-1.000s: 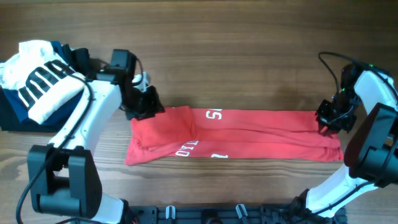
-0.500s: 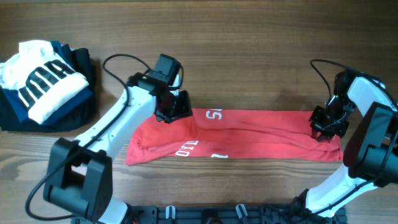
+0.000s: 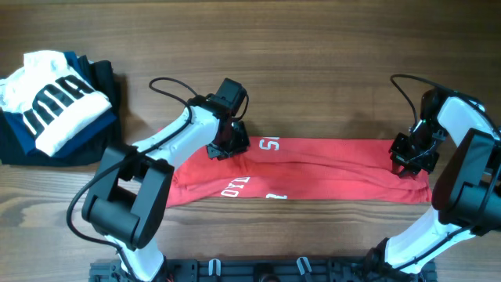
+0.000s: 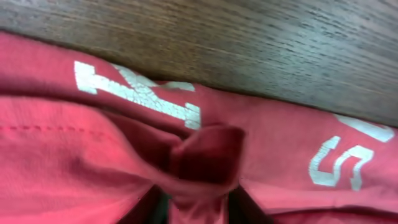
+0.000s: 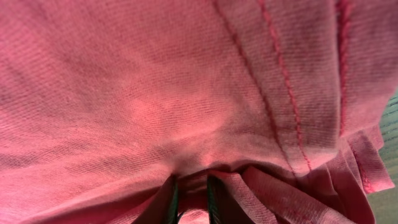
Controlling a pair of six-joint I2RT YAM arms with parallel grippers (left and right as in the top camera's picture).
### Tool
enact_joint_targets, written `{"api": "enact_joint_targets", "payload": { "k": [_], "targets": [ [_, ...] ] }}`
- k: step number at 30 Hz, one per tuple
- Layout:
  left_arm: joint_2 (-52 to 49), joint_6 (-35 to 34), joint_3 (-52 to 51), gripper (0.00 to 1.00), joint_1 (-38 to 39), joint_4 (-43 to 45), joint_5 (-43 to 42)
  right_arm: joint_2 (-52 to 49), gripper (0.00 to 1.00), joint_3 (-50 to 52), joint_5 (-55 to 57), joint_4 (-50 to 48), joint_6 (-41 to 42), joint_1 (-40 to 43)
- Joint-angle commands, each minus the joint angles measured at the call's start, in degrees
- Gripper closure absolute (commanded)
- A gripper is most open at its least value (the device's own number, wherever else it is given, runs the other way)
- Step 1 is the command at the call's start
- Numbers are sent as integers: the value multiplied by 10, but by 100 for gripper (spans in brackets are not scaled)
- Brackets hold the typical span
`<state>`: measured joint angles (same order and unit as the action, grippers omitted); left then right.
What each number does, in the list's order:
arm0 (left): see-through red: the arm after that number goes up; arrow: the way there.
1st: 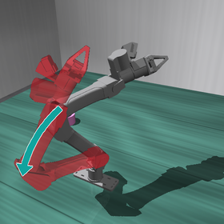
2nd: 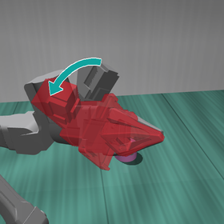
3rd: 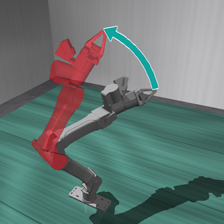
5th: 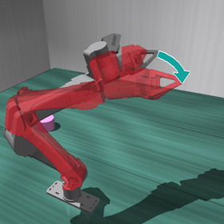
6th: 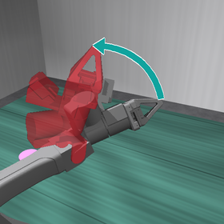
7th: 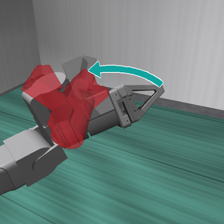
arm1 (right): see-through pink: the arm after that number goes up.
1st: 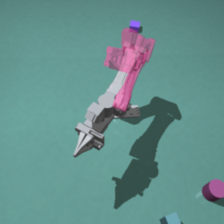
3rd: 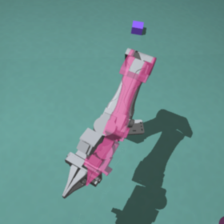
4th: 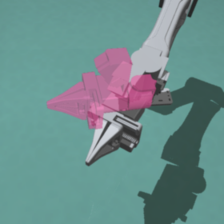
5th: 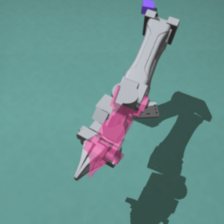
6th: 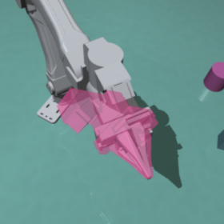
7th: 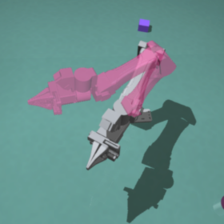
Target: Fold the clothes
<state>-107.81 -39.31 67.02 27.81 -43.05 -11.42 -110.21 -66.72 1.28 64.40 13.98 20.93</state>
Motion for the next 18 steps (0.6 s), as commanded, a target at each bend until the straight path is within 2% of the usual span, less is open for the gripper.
{"api": "enact_joint_targets", "payload": {
  "k": [1, 11, 18],
  "targets": [
    [-4, -4, -5, 87, 4, -5, 10, 16, 83, 3, -10, -2, -5, -2],
    [28, 1, -5, 88, 3, -61, 10, 16, 83, 3, -10, -5, -5, -2],
    [52, 31, -5, 90, 21, -68, -29, 16, 83, 3, -10, -5, -5, -2]
  ]
}}
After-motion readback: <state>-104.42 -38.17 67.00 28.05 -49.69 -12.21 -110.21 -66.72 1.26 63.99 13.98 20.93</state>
